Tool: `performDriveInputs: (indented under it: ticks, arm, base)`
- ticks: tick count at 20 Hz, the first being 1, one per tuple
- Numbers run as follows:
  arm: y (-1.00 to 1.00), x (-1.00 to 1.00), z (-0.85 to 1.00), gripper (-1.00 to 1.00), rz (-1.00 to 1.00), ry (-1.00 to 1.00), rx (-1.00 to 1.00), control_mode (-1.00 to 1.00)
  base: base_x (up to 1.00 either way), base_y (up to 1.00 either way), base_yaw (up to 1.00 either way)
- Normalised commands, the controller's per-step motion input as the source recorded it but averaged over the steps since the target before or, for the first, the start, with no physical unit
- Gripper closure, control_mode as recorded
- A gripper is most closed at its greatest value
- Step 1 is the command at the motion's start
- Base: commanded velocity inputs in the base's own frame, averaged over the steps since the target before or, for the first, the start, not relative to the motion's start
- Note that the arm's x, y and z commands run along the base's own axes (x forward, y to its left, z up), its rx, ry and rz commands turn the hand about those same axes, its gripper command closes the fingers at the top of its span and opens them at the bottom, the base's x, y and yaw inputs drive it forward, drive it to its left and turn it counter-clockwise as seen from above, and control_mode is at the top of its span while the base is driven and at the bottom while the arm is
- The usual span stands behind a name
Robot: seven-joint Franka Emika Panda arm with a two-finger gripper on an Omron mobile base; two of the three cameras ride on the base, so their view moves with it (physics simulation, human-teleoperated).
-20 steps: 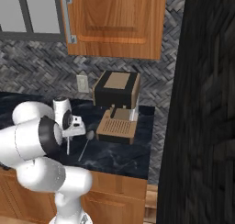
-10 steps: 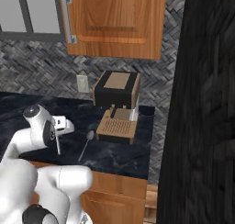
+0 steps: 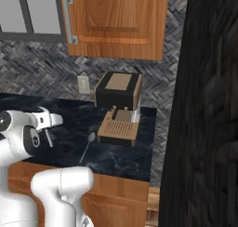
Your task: Take the fork and place it on the left side of the plate. Then take the spoon and place it on the right side of the plate. Make sure they're directly next to the plate.
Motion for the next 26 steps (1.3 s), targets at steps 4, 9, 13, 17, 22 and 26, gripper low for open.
performDriveInputs:
  ticks: [4,9,13,17,22,26]
  arm:
    - [0.0,-0.55,0.9,1.0,0.0,-0.16,0.0,-1.0]
    - [0.05,-0.34,0.78,1.0,0.0,-0.03,0.0,-1.0]
    - [0.02,-0.33,0.8,1.0,0.0,0.0,0.0,-1.0]
    - [0.03,-0.43,0.75,1.0,0.0,0.0,0.0,-1.0]
    - [0.03,-0.22,0.22,1.0,0.0,0.0,0.0,1.0]
    - [0.0,0.0,0.0,1.0,0.0,0.0,0.0,1.0]
  base:
    - [0.0,0.0,0.0]
    - [0.0,0.0,0.0]
    - [0.0,0.0,0.0]
    - [0.0,0.0,0.0]
    - [-0.44,0.01,0.0]
    - [-0.95,0.0,0.0]
